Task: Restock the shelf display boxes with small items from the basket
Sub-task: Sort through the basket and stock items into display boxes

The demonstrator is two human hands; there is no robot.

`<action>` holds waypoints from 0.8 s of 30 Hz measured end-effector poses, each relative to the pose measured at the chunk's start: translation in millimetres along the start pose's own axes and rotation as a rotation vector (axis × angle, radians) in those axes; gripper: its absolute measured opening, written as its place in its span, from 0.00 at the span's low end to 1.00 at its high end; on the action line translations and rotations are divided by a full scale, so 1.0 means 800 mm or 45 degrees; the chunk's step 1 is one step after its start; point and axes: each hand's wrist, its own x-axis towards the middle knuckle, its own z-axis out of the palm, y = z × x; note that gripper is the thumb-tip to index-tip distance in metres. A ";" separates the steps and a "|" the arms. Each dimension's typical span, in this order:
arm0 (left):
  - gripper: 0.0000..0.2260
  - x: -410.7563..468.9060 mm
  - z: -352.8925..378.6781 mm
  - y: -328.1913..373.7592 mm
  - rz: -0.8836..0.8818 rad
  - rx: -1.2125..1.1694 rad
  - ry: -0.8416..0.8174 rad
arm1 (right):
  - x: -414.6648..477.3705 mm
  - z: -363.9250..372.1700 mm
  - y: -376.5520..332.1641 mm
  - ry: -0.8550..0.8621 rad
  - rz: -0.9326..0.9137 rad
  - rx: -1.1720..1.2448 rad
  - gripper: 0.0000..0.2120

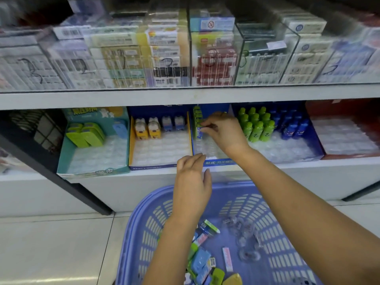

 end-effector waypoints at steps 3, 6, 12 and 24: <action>0.18 0.003 -0.001 -0.003 -0.004 -0.011 -0.021 | 0.002 -0.005 -0.005 -0.095 -0.010 -0.136 0.10; 0.17 0.003 -0.008 -0.003 0.018 -0.025 -0.048 | 0.007 -0.013 -0.017 -0.202 0.030 -0.228 0.12; 0.10 -0.024 -0.022 -0.012 -0.134 -0.243 0.113 | -0.068 -0.038 -0.034 -0.235 0.132 -0.037 0.06; 0.19 -0.162 0.100 -0.096 -0.246 0.510 -1.255 | -0.299 0.119 0.075 -1.432 0.592 -0.158 0.23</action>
